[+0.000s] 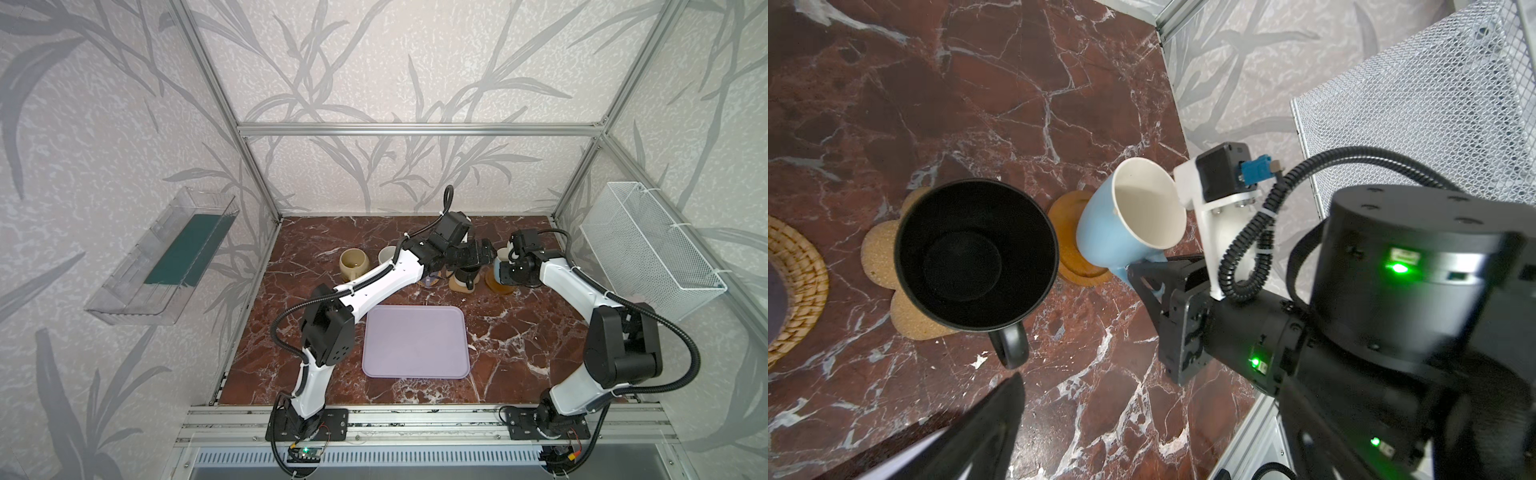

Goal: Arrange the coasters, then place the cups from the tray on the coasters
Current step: 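Carry the light-blue mug with the right gripper toward the round wooden coaster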

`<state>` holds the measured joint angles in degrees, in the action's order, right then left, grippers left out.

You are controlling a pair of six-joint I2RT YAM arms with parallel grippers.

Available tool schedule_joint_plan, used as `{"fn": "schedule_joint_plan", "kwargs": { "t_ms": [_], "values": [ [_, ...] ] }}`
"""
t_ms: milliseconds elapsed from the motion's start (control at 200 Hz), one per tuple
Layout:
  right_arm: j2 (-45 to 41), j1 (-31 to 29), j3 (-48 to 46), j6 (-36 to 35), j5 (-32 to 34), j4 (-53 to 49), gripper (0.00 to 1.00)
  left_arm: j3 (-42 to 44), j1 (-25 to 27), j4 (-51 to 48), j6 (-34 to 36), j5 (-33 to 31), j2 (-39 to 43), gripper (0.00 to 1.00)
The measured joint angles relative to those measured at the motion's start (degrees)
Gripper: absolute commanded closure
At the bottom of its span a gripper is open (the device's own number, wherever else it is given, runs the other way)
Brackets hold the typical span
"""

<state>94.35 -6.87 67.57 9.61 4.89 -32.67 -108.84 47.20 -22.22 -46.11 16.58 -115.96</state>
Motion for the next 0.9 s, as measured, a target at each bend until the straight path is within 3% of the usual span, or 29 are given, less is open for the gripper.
{"fn": "schedule_joint_plan", "kwargs": {
  "t_ms": [620,900],
  "values": [
    [3.08,-0.02,1.36,-0.68,0.17,1.22,1.00,-0.20,0.00,-0.07,-0.02,-0.07,-0.35,0.03],
    [0.52,-0.02,-3.56,-0.42,0.17,5.55,1.00,-0.20,0.02,0.00,-0.17,-0.02,-0.35,0.03]
  ]
}}
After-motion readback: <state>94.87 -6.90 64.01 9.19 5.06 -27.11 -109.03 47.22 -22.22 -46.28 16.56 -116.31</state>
